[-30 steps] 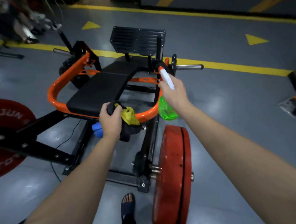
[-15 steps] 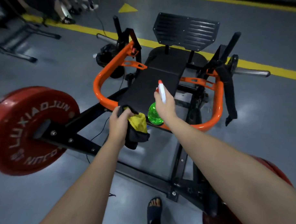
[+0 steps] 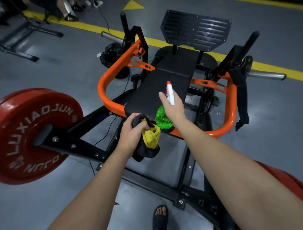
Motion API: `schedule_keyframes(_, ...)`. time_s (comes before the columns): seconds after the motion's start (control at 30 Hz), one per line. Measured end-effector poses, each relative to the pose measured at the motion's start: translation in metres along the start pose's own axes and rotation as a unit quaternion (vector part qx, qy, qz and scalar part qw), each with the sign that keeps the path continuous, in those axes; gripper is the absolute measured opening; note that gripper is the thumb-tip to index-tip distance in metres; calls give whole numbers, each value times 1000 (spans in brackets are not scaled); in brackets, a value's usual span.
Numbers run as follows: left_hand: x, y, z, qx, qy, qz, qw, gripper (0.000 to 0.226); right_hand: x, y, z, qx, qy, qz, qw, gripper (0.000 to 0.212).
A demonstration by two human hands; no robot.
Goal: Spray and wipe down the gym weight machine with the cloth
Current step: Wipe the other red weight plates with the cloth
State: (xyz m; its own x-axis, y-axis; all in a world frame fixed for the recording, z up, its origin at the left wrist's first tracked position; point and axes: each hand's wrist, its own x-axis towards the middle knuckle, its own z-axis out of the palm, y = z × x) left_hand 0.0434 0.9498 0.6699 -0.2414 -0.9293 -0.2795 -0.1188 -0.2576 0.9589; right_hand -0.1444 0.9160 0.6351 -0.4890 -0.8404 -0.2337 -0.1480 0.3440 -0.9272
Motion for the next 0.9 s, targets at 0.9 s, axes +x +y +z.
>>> schedule_keyframes(0.9,5,31,35,-51,-20,-22,998,34,1,12,-19,-162,-79,130,975,107)
